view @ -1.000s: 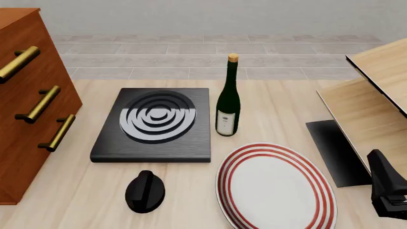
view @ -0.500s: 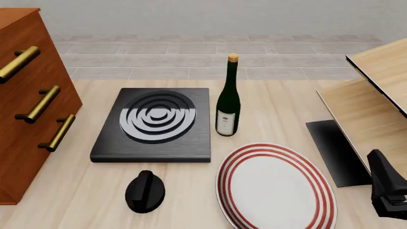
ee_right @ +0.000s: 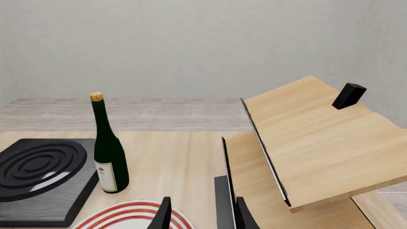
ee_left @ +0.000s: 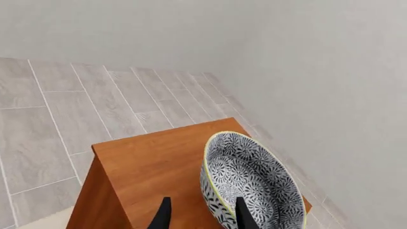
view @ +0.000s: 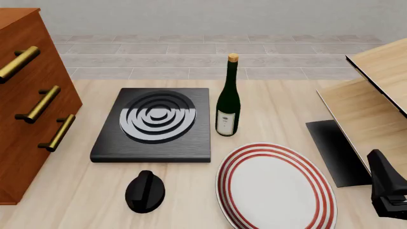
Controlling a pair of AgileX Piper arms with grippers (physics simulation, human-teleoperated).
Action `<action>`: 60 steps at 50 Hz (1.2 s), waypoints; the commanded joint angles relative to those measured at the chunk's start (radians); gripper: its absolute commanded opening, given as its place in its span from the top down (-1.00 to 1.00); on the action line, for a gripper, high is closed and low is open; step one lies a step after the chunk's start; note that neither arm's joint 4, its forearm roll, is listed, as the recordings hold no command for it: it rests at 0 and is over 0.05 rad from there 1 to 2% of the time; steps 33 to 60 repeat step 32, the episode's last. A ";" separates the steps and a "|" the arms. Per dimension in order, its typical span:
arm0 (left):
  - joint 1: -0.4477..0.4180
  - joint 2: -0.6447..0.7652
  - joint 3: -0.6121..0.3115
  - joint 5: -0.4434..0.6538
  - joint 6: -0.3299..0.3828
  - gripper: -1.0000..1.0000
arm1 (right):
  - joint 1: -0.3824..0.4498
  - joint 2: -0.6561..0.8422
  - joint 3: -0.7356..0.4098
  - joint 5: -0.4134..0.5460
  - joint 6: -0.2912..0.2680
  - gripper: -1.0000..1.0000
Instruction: Put the bowl on the top of the cabinet.
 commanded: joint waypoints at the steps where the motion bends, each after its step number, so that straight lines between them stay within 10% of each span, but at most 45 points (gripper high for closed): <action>1: -0.019 -0.088 0.004 0.024 -0.018 -1.00 | 0.000 0.000 0.000 0.000 0.000 -1.00; 60: -0.062 -0.192 0.002 0.071 -0.035 -1.00 | 0.000 0.000 0.000 0.000 0.000 -1.00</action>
